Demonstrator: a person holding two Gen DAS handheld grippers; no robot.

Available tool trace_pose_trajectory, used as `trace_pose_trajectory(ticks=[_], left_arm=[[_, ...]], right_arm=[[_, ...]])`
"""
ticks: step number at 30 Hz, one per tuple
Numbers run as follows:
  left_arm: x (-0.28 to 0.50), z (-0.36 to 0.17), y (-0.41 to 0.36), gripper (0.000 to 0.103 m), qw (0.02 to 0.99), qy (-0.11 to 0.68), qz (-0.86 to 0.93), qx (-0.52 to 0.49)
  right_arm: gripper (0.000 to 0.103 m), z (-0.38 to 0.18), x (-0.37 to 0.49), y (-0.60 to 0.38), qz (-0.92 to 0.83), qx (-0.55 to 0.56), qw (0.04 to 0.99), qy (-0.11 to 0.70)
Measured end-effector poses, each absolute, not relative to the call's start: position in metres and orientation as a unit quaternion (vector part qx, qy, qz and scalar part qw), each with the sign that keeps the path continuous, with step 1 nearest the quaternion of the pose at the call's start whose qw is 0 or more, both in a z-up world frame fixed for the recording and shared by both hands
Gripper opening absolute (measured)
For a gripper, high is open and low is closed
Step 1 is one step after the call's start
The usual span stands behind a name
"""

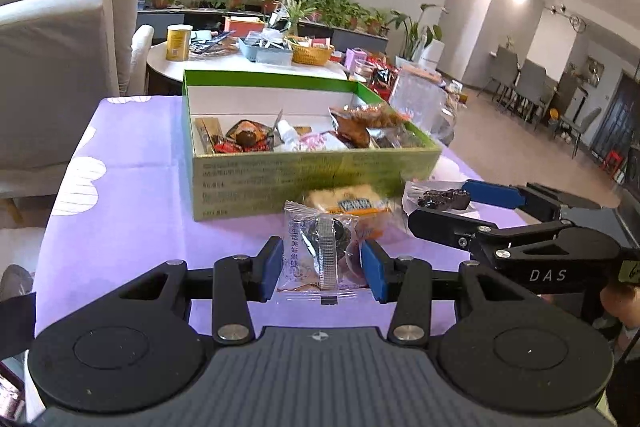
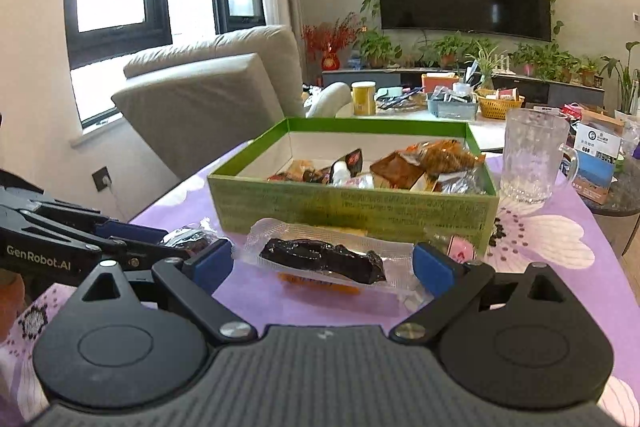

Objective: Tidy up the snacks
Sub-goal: 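Carry the clear snack and black dried-fruit pack over the box with both tools, then open both tools to drop the two snacks into the box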

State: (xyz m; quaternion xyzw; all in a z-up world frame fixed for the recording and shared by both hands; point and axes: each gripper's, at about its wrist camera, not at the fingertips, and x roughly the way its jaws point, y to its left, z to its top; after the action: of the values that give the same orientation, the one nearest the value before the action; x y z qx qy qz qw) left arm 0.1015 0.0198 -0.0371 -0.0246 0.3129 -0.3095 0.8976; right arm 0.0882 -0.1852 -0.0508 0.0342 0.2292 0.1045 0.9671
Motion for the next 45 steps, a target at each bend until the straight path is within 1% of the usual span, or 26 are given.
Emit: trace_pose_trajectory(ticks=[6,15,20,25,28,33,40,45], left_arm=[[0.124,-0.026,0.013,0.041,0.906,0.295,-0.299,-0.040],[0.179,-0.008,-0.002,0.041,0.924,0.265,-0.273,-0.040],[0.206,-0.012,-0.010,0.041,0.926,0.268,-0.262,-0.037],[0.228,-0.027,-0.019,0.041,0.926,0.283,-0.249,-0.023],[0.231,-0.032,-0.023,0.040,0.927,0.285,-0.245,-0.010],[0.227,-0.039,-0.026,0.043,0.931,0.275,-0.238,0.015],[0.209,-0.035,-0.015,0.043,0.928,0.281,-0.245,0.002],[0.187,-0.027,-0.009,0.043,0.927,0.272,-0.257,0.001]], right_arm=[[0.047,-0.041,0.106,-0.193,0.097,0.047,0.973,0.205],[0.047,-0.014,0.162,-0.213,0.079,0.081,0.978,0.174],[0.047,-0.009,0.190,-0.216,0.074,0.080,0.978,0.175],[0.047,-0.019,0.210,-0.214,0.068,0.073,0.977,0.188],[0.047,-0.027,0.219,-0.212,0.066,0.073,0.974,0.202],[0.048,-0.041,0.229,-0.205,0.055,0.044,0.967,0.244],[0.048,-0.045,0.207,-0.196,0.056,0.012,0.968,0.246],[0.048,-0.037,0.184,-0.207,0.048,0.026,0.970,0.238]])
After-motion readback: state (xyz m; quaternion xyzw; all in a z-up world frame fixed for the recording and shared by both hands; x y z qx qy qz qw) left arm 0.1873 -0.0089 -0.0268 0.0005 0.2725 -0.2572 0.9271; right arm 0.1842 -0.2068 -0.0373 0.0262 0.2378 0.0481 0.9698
